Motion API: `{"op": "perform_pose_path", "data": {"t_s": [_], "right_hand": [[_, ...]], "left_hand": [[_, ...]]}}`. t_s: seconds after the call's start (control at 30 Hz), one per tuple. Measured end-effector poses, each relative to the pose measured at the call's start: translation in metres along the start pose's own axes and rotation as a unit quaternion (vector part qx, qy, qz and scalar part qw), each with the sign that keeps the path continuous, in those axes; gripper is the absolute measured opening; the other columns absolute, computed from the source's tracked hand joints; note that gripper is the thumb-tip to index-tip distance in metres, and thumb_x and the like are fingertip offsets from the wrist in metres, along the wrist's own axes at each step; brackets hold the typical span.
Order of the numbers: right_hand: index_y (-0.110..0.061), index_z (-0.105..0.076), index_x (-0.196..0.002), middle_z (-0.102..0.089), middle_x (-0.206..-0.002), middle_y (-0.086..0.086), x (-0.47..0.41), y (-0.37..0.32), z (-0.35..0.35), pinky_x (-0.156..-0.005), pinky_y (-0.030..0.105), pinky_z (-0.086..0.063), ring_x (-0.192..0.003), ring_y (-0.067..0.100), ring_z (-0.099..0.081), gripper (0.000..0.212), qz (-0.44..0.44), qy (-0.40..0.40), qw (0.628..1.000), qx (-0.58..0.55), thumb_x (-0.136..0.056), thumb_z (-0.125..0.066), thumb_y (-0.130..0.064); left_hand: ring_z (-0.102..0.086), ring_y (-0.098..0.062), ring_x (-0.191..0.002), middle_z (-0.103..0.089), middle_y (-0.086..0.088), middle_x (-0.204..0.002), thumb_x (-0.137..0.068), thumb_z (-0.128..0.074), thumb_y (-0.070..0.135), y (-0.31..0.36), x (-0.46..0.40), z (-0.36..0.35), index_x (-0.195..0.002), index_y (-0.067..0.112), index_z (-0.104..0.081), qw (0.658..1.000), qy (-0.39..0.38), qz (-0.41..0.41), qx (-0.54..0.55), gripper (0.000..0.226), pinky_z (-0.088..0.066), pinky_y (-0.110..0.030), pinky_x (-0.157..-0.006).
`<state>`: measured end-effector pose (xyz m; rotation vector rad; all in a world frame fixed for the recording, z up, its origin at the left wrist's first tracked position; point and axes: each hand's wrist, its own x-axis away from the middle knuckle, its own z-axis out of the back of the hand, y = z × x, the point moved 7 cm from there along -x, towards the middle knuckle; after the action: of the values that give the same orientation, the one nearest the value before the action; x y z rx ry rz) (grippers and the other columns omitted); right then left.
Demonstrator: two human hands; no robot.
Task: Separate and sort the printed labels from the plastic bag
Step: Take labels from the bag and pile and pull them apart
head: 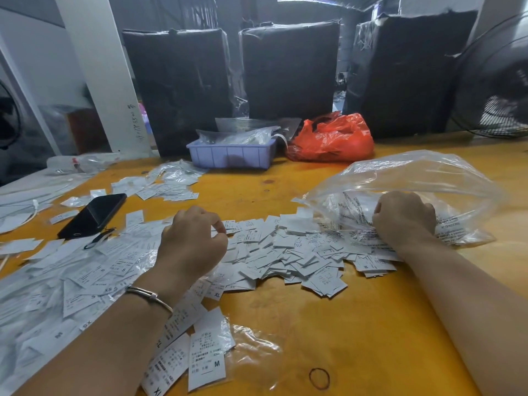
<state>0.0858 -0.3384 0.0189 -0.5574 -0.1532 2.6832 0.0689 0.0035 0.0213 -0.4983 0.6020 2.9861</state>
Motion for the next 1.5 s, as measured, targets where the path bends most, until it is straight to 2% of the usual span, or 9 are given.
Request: {"op": "perform_pose_path", "data": {"t_s": [0.1, 0.27, 0.57, 0.63, 0.77, 1.03, 1.2, 1.3, 1.5], "right_hand": [[-0.019, -0.061, -0.116, -0.059, -0.122, 0.006, -0.001, -0.002, -0.007, -0.096, 0.040, -0.035, -0.119, 0.029, -0.046, 0.028, 0.018, -0.031, 0.999, -0.006, -0.088, -0.062, -0.025], [-0.025, -0.072, -0.086, -0.066, -0.103, 0.001, -0.001, -0.003, -0.003, -0.091, 0.038, -0.032, -0.112, 0.026, -0.048, 0.012, 0.022, -0.003, 1.000, -0.011, -0.089, -0.060, -0.020], [-0.025, -0.058, -0.123, -0.053, -0.133, 0.005, -0.001, -0.007, -0.011, -0.100, 0.043, -0.031, -0.125, 0.027, -0.043, 0.030, 0.043, -0.038, 0.997, -0.042, -0.093, -0.056, -0.028], [-0.027, -0.068, -0.103, -0.058, -0.124, 0.003, -0.001, -0.007, -0.013, -0.097, 0.042, -0.031, -0.120, 0.026, -0.045, 0.015, 0.038, -0.049, 0.998, -0.034, -0.093, -0.056, -0.028], [-0.024, -0.073, -0.080, -0.065, -0.106, 0.003, -0.002, -0.003, -0.004, -0.092, 0.041, -0.033, -0.113, 0.028, -0.047, 0.010, 0.035, 0.022, 0.997, -0.062, -0.087, -0.065, -0.023], [-0.006, -0.064, -0.095, -0.062, -0.092, 0.018, 0.003, 0.000, 0.020, -0.071, 0.037, -0.039, -0.082, 0.036, -0.053, 0.019, 0.004, 0.160, 0.966, -0.202, -0.093, -0.045, -0.010], [-0.004, -0.060, -0.083, -0.058, -0.070, 0.012, 0.010, -0.012, 0.013, -0.059, 0.037, -0.045, -0.067, 0.030, -0.055, 0.019, -0.036, 0.031, 0.940, -0.338, -0.092, -0.045, -0.012], [0.001, -0.064, -0.080, -0.061, -0.065, 0.016, 0.037, -0.054, 0.004, -0.044, 0.029, -0.046, -0.046, 0.017, -0.057, 0.014, 0.025, -0.187, 0.841, -0.507, -0.092, -0.056, -0.003], [0.006, -0.060, -0.095, -0.066, -0.063, 0.017, 0.088, -0.116, 0.010, -0.044, 0.024, -0.037, -0.045, 0.020, -0.057, 0.016, 0.215, -0.330, 0.736, -0.551, -0.090, -0.060, -0.009]], "left_hand": [[-0.043, -0.017, -0.113, -0.054, 0.006, -0.112, -0.085, -0.055, 0.018, 0.006, 0.002, -0.002, -0.084, 0.029, -0.064, 0.999, -0.003, -0.023, 0.039, 0.015, -0.037, -0.036, -0.090], [-0.046, -0.012, -0.107, -0.056, 0.010, -0.105, -0.083, -0.057, 0.012, 0.016, 0.005, -0.002, -0.079, 0.030, -0.065, 0.993, 0.001, -0.066, 0.097, 0.020, -0.029, -0.027, -0.083], [-0.055, -0.013, -0.105, -0.063, 0.008, -0.103, -0.084, -0.059, 0.008, 0.027, 0.009, 0.003, -0.077, 0.029, -0.066, 0.983, 0.015, -0.111, 0.147, 0.023, -0.048, -0.042, -0.095], [-0.055, -0.014, -0.106, -0.063, 0.007, -0.104, -0.085, -0.059, 0.007, 0.028, 0.010, 0.002, -0.076, 0.029, -0.066, 0.981, 0.012, -0.114, 0.154, 0.024, -0.048, -0.043, -0.095], [-0.056, -0.014, -0.105, -0.064, 0.007, -0.104, -0.084, -0.058, 0.006, 0.029, 0.011, 0.000, -0.076, 0.028, -0.067, 0.980, 0.000, -0.112, 0.167, 0.025, -0.048, -0.044, -0.095], [-0.056, -0.012, -0.104, -0.063, 0.009, -0.103, -0.084, -0.058, 0.007, 0.028, 0.010, 0.000, -0.073, 0.032, -0.064, 0.979, 0.003, -0.117, 0.167, 0.029, -0.049, -0.043, -0.095], [-0.057, -0.010, -0.104, -0.063, 0.011, -0.104, -0.086, -0.060, 0.010, 0.029, 0.009, -0.002, -0.077, 0.031, -0.066, 0.977, -0.005, -0.130, 0.169, 0.024, -0.049, -0.039, -0.094], [-0.056, 0.002, -0.105, -0.060, 0.021, -0.107, -0.089, -0.065, 0.029, 0.032, 0.010, -0.009, -0.093, 0.034, -0.068, 0.962, -0.059, -0.127, 0.233, 0.007, -0.050, -0.027, -0.089], [-0.058, 0.010, -0.108, -0.064, 0.019, -0.118, -0.069, -0.077, 0.046, 0.048, 0.021, -0.018, -0.132, 0.034, -0.052, 0.922, -0.183, -0.147, 0.306, 0.069, -0.052, -0.012, -0.082]]}}
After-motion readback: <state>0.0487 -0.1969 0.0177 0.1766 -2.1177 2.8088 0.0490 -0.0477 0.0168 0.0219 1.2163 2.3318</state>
